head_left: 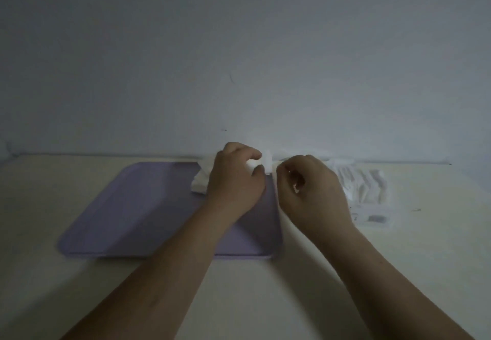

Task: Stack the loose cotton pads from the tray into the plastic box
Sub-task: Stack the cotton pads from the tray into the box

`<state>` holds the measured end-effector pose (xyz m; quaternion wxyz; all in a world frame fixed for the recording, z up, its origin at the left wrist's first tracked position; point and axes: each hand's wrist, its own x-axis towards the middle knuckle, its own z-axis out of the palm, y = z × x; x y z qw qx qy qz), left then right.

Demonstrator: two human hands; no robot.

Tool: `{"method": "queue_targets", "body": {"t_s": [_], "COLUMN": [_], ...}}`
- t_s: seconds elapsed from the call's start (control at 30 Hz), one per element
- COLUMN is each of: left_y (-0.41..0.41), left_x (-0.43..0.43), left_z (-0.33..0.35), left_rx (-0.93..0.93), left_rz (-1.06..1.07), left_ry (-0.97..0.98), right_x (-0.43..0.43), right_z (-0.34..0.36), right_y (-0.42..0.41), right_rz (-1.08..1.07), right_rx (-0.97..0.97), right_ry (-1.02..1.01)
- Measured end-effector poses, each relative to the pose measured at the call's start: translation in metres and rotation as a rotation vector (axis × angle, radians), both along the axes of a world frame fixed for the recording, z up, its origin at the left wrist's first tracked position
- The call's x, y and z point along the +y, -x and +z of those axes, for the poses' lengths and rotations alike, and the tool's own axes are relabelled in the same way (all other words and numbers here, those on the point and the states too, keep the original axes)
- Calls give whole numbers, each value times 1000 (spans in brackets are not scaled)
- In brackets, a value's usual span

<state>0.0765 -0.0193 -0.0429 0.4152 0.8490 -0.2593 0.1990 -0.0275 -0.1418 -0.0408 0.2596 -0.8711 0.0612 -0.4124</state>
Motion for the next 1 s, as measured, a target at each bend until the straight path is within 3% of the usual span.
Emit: {"method": "queue_targets", "body": {"t_s": [0.1,0.3,0.43,0.57,0.7,0.83,0.9,1.0], "left_y": [-23,-53,-66,-63,-48,-32,-26,-16], "left_x": [16,-1,-10,-5,15,33,44,64], "left_z": [10,12,0,-8,-5,-6,-9,1], "left_rx": [40,175,190,126,17,61,14,115], "left_rz": [60,-146,-170,-163,-314,-422,-436,-361], "left_ry": [-179,-638,-770,-764,-667,-639,-548,-275], "right_x": [15,28,30,21,24,24,24,22], "right_z": [-21,-27,-33,-39,-37,-38,-42,-43], "right_y": [-4,-2,-5,-11,-8,-13,-14,-10], "right_rz": [111,262,281,219,278,293,295,338], "right_rx": [57,148,283,356,321,322,335,421], "right_ry": [-98,-235,-401,-457,-411,-410,-385,-329]}}
